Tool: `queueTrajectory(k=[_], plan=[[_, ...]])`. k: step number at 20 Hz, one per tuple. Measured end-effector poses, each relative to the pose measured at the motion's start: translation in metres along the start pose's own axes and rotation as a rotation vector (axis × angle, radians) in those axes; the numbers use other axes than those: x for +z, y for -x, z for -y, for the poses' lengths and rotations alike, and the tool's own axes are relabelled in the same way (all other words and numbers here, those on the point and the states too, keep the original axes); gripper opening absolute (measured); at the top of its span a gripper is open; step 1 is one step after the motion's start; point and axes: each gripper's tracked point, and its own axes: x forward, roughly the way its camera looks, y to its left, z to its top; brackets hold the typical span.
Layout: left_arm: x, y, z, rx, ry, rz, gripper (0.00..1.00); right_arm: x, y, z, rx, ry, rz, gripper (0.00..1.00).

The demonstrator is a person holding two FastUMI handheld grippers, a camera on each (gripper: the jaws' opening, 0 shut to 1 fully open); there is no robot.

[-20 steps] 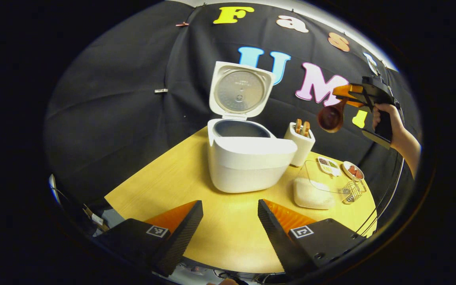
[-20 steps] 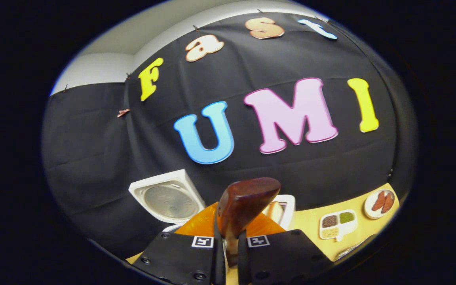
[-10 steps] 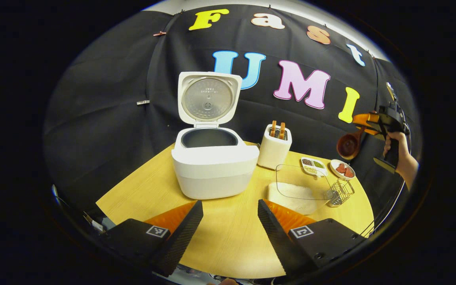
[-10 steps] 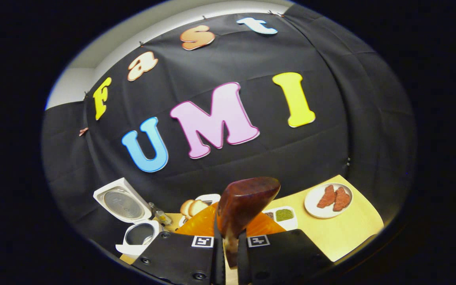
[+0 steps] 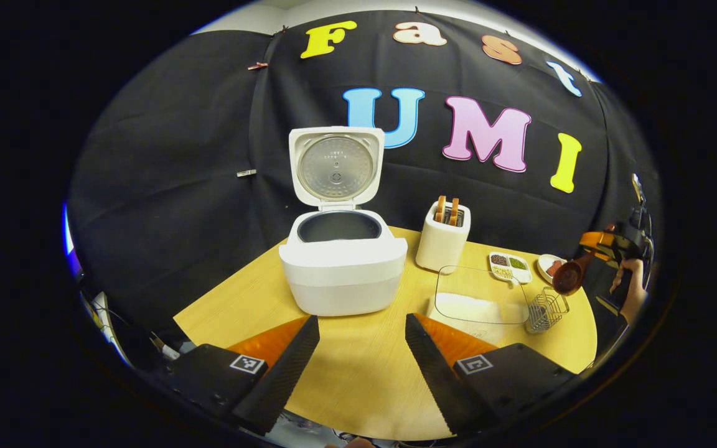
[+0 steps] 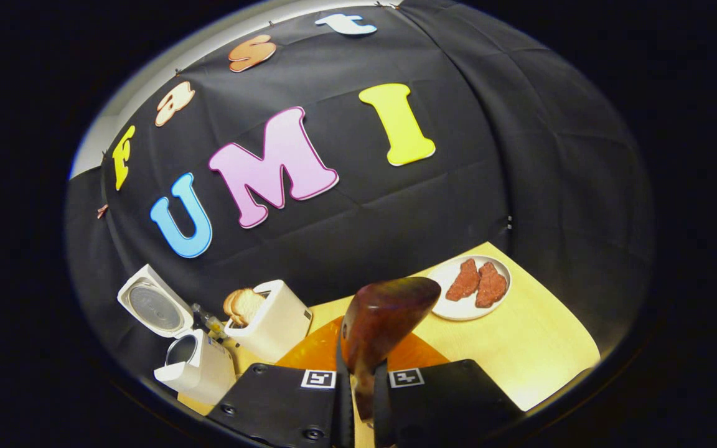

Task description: Close the left gripper, press the button to open the rice cooker; take a wooden spoon from the chopstick holder with the right hand, scoop a spoonful of rice and pour it into the rice cooker, then put the wooden spoon back into the chopstick holder.

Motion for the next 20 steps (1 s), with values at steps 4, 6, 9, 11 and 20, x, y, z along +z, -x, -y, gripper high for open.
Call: queueTrajectory(k=[4,6,9,11,20], plan=[[0.002,0.009,0.005,0.038,-0.021,0.013,0.96,-0.031,-0.011,0.021,-0.024,-0.01,-0.065,0.16],[0.01,0.012,-0.005,0.08,-0.071,0.033,0.96,-0.048,-0.017,0.031,-0.046,-0.03,-0.098,0.16],[0.02,0.018,-0.012,0.109,-0.119,0.053,0.95,-0.067,-0.023,0.037,-0.062,-0.09,-0.135,0.17],[0.022,0.019,-0.012,0.105,-0.093,0.053,0.95,-0.076,-0.025,0.046,-0.086,-0.108,-0.143,0.19],[0.068,0.011,-0.01,0.074,-0.075,0.136,0.95,-0.058,0.003,0.046,-0.096,-0.068,-0.097,0.98]])
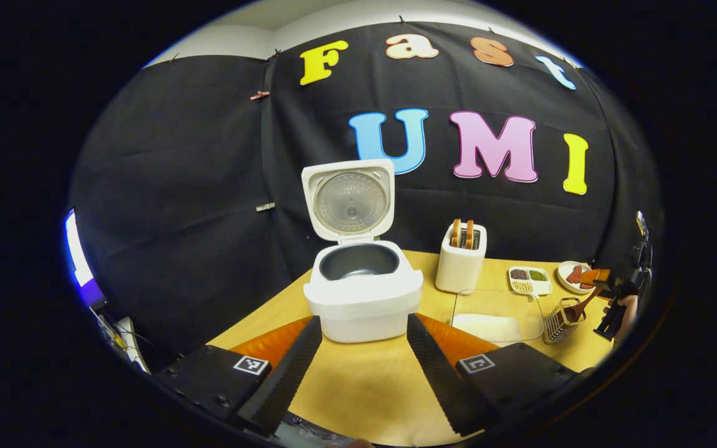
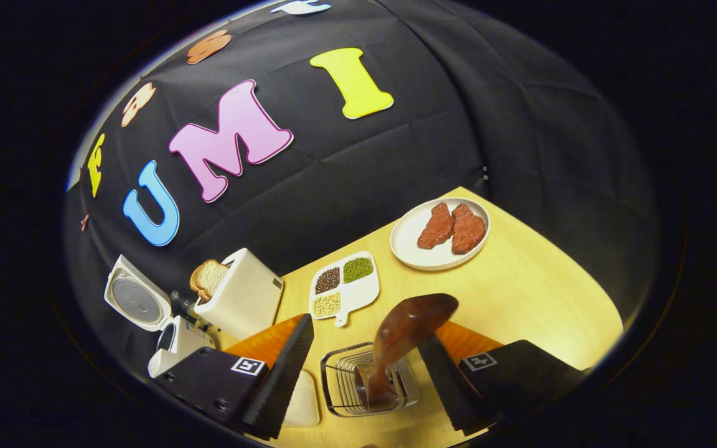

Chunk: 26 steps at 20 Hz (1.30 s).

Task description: Close the left gripper, press the button to open the rice cooker; take a wooden spoon from the chopstick holder with the right hand, scoop a spoonful of rice and pour it into the rice cooker, then put the wooden spoon back into the chopstick holder.

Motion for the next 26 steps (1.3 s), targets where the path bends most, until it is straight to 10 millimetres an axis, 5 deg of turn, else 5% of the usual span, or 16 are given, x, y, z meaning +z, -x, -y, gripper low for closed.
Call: queueTrajectory(k=[6,10,16,20,26], plan=[[0.067,-0.032,-0.024,-0.022,0.064,0.063,0.95,0.013,0.065,0.008,-0.048,0.168,0.059,0.98],[0.132,-0.056,-0.046,-0.044,0.013,0.143,0.95,0.015,0.113,0.004,-0.055,0.267,0.078,0.99],[0.208,-0.1,-0.058,-0.123,0.02,0.206,0.95,0.02,0.181,-0.024,-0.084,0.347,0.171,0.98],[0.253,-0.145,-0.071,-0.131,0.042,0.234,0.95,0.014,0.205,-0.046,-0.089,0.358,0.198,0.98],[0.287,-0.231,-0.076,-0.154,0.067,0.245,0.95,0.019,0.232,-0.072,-0.102,0.342,0.256,0.99]])
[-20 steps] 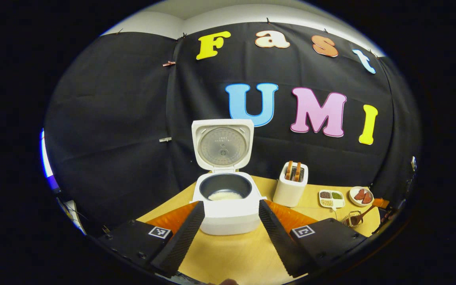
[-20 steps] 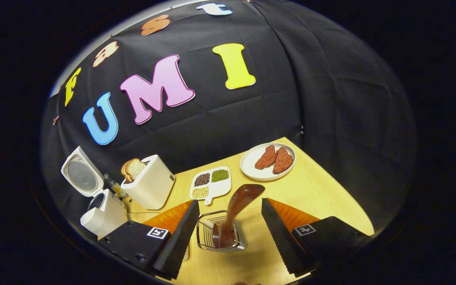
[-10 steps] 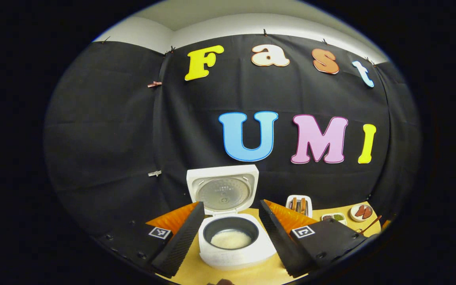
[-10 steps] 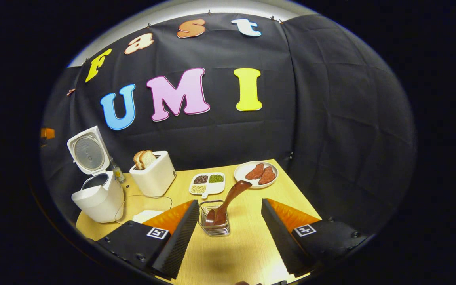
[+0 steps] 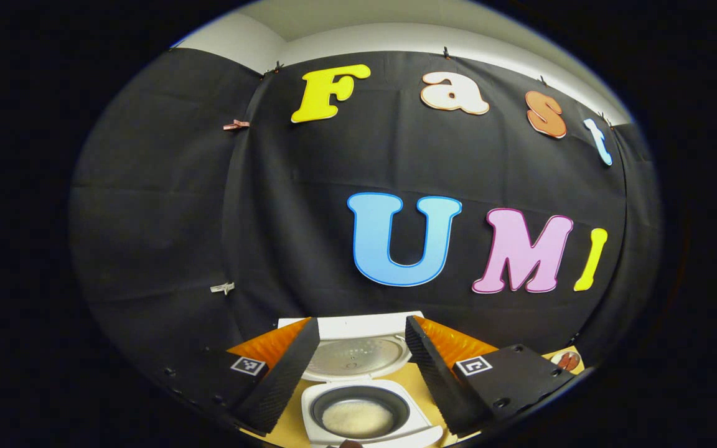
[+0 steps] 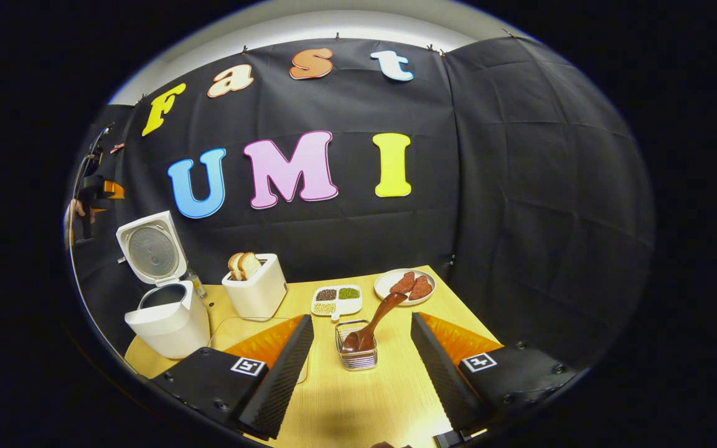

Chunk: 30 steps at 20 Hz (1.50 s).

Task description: Close the left gripper, press the button to open the rice cooker; take a wooden spoon from the chopstick holder with the right hand, scoop a spoonful of rice and pour it into the rice cooker, then put the wooden spoon back into the chopstick holder.

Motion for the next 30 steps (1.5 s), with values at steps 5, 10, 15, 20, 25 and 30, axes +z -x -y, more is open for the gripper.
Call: queueTrajectory(k=[5,10,15,20,25,30], plan=[[-0.02,-0.068,0.001,-0.021,-0.02,-0.015,0.95,0.013,0.02,-0.013,-0.028,0.013,0.022,0.98],[-0.037,-0.12,-0.002,-0.021,-0.024,0.0,0.95,0.007,0.035,-0.026,-0.053,0.066,0.01,0.98],[-0.059,-0.139,-0.001,0.025,-0.043,-0.039,0.98,0.005,0.044,-0.036,-0.063,0.093,0.023,0.98],[-0.067,-0.114,0.004,0.042,-0.021,-0.113,0.99,0.005,0.037,-0.038,-0.053,0.082,0.022,0.99],[-0.089,-0.068,0.017,0.057,-0.003,-0.183,0.99,0.001,0.023,-0.053,0.029,0.056,0.012,0.99],[-0.125,-0.023,0.03,0.081,0.028,-0.282,1.0,-0.009,0.019,-0.058,0.101,0.056,-0.008,0.99]])
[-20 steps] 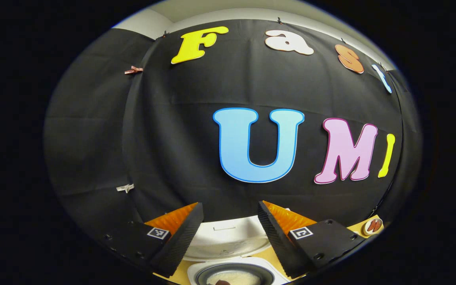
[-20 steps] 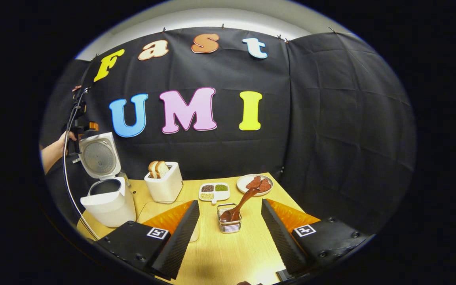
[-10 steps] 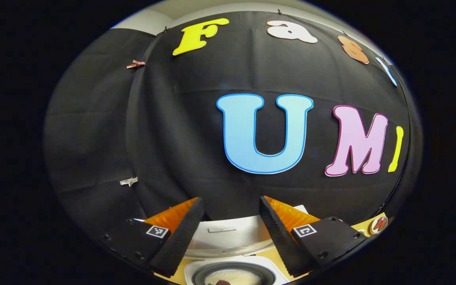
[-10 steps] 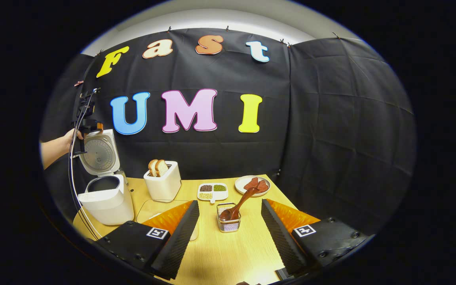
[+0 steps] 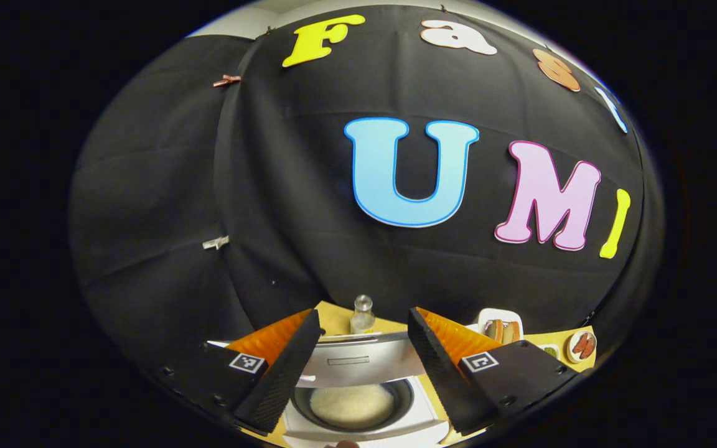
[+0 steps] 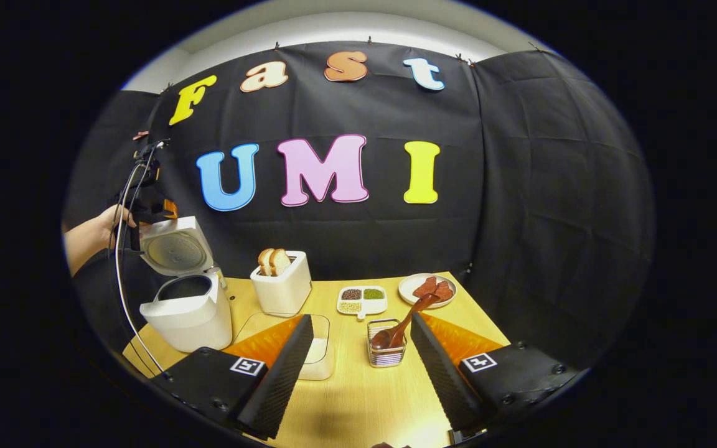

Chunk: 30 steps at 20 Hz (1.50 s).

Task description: Close the left gripper, press the button to open the rice cooker; take a wooden spoon from the chopstick holder with the right hand, scoop a spoonful of rice and pour it into the rice cooker, then put the wooden spoon back into the chopstick holder.

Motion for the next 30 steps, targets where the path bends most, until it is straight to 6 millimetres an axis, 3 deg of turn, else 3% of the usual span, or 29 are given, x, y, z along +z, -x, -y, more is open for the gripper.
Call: queueTrajectory(k=[6,10,17,26,30], plan=[[-0.065,0.017,0.004,0.036,0.001,-0.088,0.98,-0.014,-0.009,0.011,0.03,-0.078,-0.046,0.98],[-0.115,0.017,0.004,0.047,-0.002,-0.168,0.98,-0.019,-0.013,0.017,0.042,-0.082,-0.067,0.98],[-0.185,0.01,0.001,0.075,-0.022,-0.253,1.0,-0.033,-0.019,0.023,0.059,-0.085,-0.105,0.99],[-0.188,0.006,0.001,0.033,-0.067,-0.229,1.0,-0.038,-0.023,0.043,0.071,-0.072,-0.108,0.99],[-0.178,0.034,0.01,0.029,0.005,-0.185,0.99,-0.028,-0.032,0.051,0.1,-0.069,-0.084,0.98]])
